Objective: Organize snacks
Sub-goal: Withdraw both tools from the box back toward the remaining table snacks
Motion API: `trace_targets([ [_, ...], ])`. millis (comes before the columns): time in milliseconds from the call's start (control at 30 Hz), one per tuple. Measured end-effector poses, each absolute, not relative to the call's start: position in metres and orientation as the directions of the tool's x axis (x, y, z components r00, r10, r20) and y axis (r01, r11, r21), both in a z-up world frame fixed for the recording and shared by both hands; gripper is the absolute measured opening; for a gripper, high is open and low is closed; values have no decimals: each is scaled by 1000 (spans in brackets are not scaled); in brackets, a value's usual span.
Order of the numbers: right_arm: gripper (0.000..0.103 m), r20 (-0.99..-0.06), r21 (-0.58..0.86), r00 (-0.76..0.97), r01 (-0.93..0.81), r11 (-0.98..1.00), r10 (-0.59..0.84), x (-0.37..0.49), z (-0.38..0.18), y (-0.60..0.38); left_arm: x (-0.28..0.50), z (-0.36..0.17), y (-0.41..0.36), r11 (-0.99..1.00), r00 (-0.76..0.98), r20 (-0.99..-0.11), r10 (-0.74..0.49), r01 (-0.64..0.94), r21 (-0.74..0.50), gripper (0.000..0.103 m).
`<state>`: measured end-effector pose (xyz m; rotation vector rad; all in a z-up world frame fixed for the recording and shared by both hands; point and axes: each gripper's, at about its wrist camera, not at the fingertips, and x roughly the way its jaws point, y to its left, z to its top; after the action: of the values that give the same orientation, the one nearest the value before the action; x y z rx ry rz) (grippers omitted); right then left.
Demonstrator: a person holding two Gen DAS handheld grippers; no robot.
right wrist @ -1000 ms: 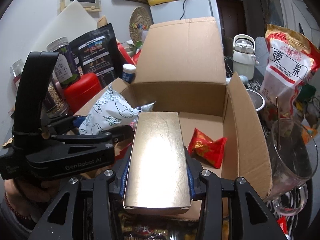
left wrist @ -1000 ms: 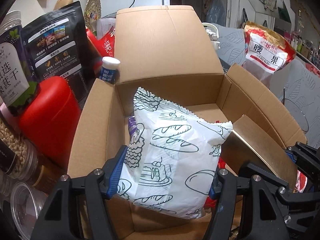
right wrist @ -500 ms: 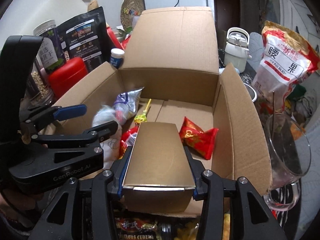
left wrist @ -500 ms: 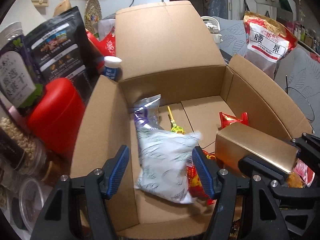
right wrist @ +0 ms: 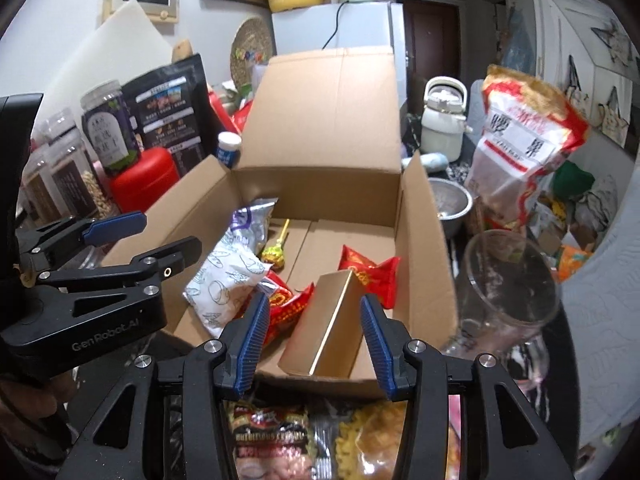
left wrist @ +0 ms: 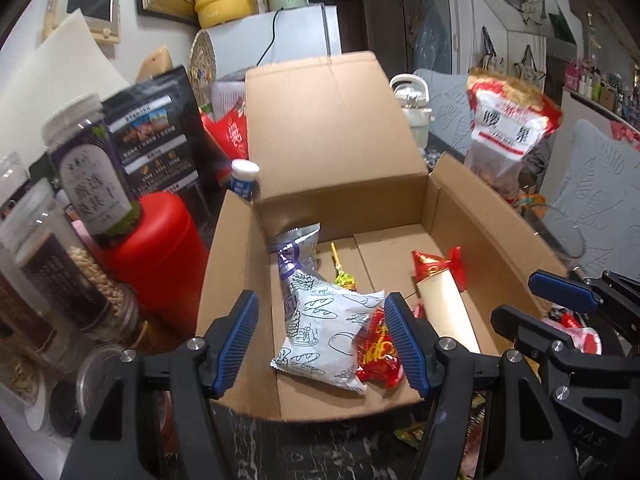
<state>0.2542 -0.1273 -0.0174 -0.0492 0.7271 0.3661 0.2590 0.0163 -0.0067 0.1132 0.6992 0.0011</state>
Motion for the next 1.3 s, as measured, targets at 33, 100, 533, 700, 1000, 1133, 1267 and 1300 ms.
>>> trace_targets([
  [33, 47, -650, 82, 693, -343, 936, 311, 249, -13, -129, 254, -3, 15, 994, 771, -636, 37, 38, 104, 65],
  [100, 47, -641, 80, 701, -344, 935, 313, 242, -6, -131, 244, 5, 14, 994, 782, -623, 27, 45, 99, 65],
  [533, 60, -557, 47, 767, -354, 934, 319, 176, 39, -141, 177, 50, 15, 996, 830, -553, -68, 89, 11, 65],
  [700, 63, -548, 23, 778, -353, 935, 307, 153, 49, -144, 157, 58, 12, 995, 828, -554, -85, 103, 2, 76],
  [1000, 67, -553, 2, 788, -324, 946, 271, 110, 51, -152, 113, 53, 2, 984, 806, -570, -158, 177, -22, 76],
  [1133, 69, -546, 5, 795, -315, 949, 266, 88, 47, -154, 97, 47, 0, 980, 796, -578, -181, 197, -36, 76],
  [1267, 69, -549, 33, 790, -307, 951, 274, 73, 40, -161, 86, 37, -1, 975, 776, -594, -210, 212, -68, 76],
  [1300, 69, -552, 38, 788, -302, 953, 272, 71, 37, -162, 84, 33, -1, 972, 766, -602, -225, 220, -83, 76],
])
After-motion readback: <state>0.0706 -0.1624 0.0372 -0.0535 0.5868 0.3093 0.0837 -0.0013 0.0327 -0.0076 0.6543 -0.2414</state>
